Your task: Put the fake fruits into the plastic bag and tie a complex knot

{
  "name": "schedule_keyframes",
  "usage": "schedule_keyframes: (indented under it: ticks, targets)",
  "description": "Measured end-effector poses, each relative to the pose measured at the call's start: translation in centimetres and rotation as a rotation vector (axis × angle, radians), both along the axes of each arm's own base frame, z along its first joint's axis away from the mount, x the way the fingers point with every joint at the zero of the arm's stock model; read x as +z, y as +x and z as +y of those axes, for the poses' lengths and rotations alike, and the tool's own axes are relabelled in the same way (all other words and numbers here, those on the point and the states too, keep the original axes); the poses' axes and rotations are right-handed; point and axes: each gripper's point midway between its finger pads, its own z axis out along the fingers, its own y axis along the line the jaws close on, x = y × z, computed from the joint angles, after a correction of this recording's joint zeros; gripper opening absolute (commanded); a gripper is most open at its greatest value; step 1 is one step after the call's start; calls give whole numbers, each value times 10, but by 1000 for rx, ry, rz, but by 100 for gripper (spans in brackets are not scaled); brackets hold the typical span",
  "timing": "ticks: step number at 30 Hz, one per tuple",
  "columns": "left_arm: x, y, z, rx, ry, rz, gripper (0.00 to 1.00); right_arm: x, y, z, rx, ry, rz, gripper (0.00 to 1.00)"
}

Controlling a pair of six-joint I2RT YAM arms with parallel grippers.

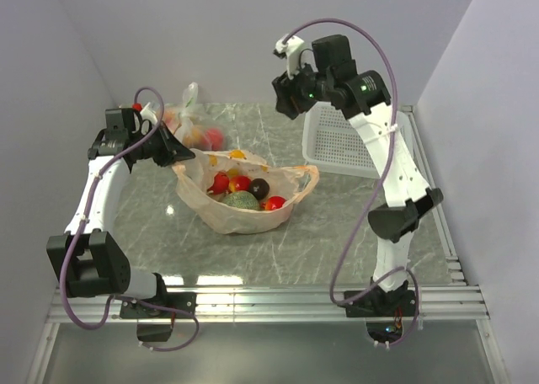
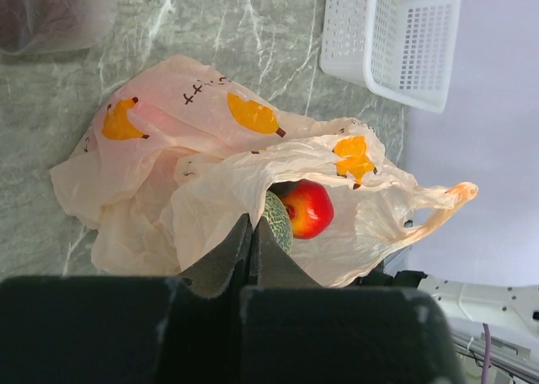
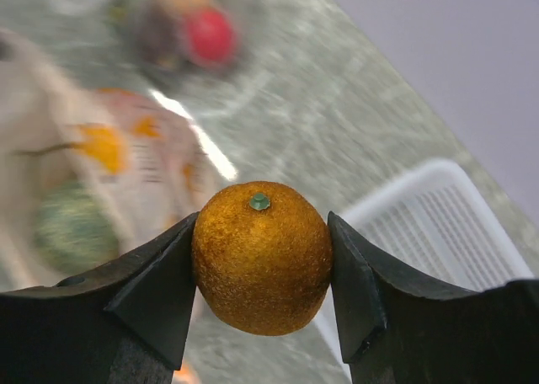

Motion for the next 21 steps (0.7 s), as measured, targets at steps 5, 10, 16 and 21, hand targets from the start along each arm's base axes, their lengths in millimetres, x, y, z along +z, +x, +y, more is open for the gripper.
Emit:
schedule_keyframes:
  ticks: [5,10,16,21]
  targets:
    - [1,1,0,-1,0,-1,0,21,-80,61,235,78,16,34]
    - [0,4,-1,-5,-4,2,0,-8,-158,117,475,65,121,31]
    - [3,3,-3,-16,-14,-1,0,-80,-169,147,528,-26,257,32]
    - [5,2,-4,-27,-19,-7,3,-127,-144,163,476,-108,250,72]
